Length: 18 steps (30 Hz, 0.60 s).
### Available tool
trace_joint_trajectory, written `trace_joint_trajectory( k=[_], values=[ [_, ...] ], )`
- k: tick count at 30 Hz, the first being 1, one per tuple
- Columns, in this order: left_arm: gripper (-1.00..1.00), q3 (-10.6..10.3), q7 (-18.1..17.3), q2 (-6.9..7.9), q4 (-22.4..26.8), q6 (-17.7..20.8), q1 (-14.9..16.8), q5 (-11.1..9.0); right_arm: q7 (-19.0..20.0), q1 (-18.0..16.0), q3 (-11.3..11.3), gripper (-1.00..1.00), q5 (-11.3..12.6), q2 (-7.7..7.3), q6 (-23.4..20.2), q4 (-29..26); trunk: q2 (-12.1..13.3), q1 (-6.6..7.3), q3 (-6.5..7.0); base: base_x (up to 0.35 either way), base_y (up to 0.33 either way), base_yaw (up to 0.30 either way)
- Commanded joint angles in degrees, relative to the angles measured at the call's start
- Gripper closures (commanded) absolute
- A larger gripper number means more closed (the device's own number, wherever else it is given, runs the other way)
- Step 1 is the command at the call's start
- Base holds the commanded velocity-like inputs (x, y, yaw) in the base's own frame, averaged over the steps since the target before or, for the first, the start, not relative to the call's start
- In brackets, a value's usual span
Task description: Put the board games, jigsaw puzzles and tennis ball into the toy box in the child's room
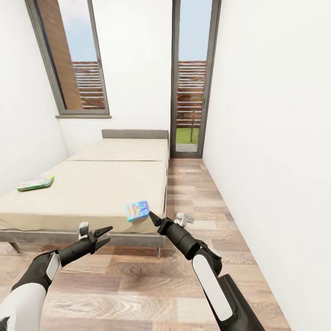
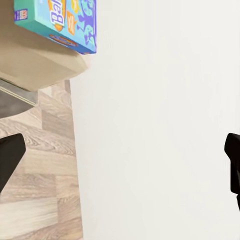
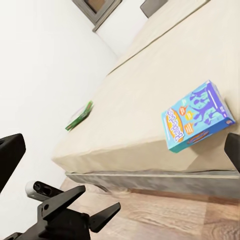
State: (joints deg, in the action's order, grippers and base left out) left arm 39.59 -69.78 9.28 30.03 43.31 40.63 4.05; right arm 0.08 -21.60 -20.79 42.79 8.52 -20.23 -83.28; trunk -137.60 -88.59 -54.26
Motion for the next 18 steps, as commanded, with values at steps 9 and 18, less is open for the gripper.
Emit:
trace_joint_trajectory(
  k=[9,18],
  values=[
    [-1.0,0.32,-0.44,-0.05,-0.08,0.7,0.07,0.41,0.01,-0.03,0.05,-1.0,0.28,0.03,-0.24,-0.04,-0.02,-0.01,-0.06,0.145,0.0,0.0],
    [-1.0,0.37,-0.44,-0.21,-0.31,1.15,0.07,0.38,0.01,-0.03,0.05,-1.0,0.28,0.05,-0.24,-0.01,-0.02,-0.01,-0.06,0.052,0.0,0.0]
  ],
)
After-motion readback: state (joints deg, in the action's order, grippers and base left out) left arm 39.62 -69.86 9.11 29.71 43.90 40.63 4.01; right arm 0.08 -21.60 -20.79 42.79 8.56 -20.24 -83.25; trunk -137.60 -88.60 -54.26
